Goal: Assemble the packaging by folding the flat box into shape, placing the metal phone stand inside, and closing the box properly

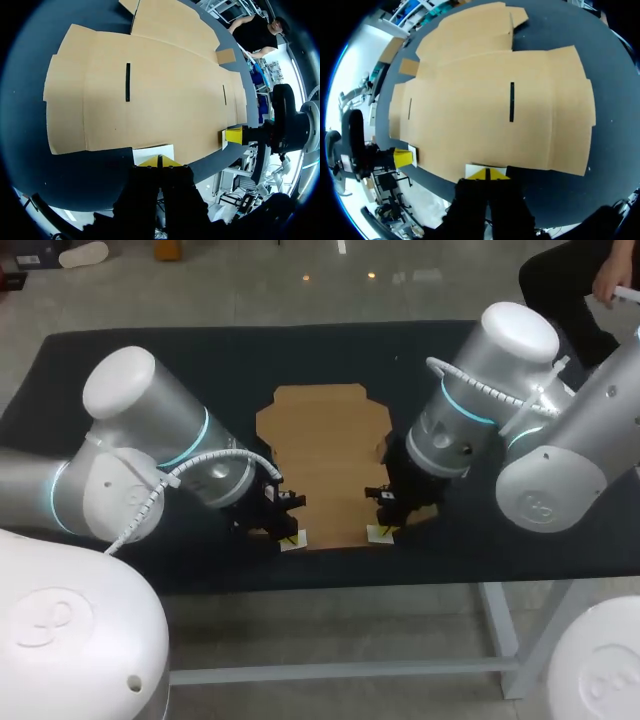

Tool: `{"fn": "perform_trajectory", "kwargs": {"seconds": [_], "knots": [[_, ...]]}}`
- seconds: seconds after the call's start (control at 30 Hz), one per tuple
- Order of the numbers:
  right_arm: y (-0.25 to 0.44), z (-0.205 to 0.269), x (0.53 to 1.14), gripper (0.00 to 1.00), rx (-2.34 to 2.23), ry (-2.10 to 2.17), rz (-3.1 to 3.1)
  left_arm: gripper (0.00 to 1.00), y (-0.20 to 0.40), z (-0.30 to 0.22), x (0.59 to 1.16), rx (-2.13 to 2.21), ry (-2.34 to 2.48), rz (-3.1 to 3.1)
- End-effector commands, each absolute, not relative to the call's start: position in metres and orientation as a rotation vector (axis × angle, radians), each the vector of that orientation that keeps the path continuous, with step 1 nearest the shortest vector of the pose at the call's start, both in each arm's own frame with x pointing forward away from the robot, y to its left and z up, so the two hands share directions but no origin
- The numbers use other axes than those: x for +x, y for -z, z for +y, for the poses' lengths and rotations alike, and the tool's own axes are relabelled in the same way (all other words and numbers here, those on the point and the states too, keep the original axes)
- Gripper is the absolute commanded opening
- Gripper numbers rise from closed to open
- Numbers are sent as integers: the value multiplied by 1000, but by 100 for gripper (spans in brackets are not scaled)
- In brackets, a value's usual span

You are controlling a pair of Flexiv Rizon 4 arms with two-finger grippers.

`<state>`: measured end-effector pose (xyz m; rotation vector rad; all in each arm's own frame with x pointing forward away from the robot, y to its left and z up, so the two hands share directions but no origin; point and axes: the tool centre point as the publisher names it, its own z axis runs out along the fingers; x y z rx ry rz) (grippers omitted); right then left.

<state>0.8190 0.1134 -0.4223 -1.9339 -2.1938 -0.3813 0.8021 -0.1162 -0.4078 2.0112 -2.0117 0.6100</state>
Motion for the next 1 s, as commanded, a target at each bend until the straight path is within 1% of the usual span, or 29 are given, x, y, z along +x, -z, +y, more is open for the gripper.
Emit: {"fn": "perform_trajectory", "kwargs": {"seconds": [0.03,0.53,1.0], "knots": [[430,118,819,0,-1955,368,-2200,0,412,-124,799,2073,-596,-2030],[440,117,824,0,-1987,303,-2171,0,421,-119,809,2133,-535,-1992],[417,105,827,0,-1925,417,-2160,0,398,-109,807,2125,-592,-1982]]}}
